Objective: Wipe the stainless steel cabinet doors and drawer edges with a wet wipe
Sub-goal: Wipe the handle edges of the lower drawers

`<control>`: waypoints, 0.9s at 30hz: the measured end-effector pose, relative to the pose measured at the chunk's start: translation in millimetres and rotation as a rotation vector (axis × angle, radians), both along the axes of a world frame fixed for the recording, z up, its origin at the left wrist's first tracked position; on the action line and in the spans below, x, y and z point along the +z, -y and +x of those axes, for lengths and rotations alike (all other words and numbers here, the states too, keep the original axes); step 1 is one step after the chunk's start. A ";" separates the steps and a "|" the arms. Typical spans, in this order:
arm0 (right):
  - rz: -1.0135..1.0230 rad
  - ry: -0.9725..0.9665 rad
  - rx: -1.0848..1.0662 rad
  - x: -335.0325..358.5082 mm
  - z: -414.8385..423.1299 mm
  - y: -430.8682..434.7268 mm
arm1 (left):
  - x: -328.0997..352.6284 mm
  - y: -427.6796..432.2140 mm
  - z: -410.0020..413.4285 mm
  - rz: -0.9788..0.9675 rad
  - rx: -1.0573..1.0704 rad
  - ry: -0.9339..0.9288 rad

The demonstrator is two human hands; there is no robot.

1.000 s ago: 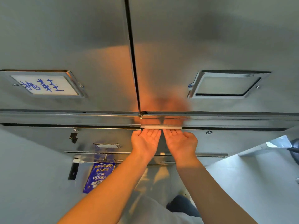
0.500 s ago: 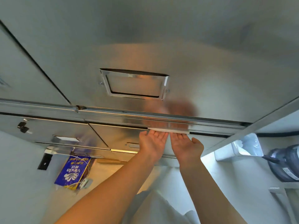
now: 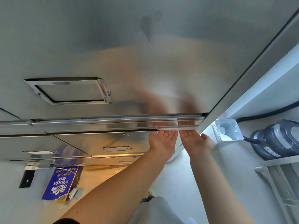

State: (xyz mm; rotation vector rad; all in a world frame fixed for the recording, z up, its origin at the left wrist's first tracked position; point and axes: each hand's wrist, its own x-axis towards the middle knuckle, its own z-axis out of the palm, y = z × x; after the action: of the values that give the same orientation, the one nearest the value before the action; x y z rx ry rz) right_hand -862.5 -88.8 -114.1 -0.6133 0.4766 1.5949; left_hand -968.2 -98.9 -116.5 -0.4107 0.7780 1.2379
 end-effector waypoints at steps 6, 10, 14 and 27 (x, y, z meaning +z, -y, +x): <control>0.015 0.001 -0.056 -1.7 -7.9 2.2 | 2.0 -1.4 -5.8 0.006 -0.025 -0.011; -0.005 0.045 -0.063 -1.2 -20.9 5.1 | 2.3 0.2 -15.7 0.003 -0.011 0.004; -0.024 0.059 -0.022 0.2 -46.8 9.7 | 1.3 6.6 -40.0 0.005 0.039 0.014; -0.085 0.078 0.086 3.2 -231.0 39.5 | -3.0 40.5 -220.9 -0.033 0.172 -0.001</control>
State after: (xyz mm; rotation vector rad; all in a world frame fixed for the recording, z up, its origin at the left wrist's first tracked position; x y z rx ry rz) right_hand -1093.4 -128.4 -111.0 -0.7665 0.4672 1.6323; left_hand -1189.1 -139.4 -119.5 -0.5129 0.7773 1.3872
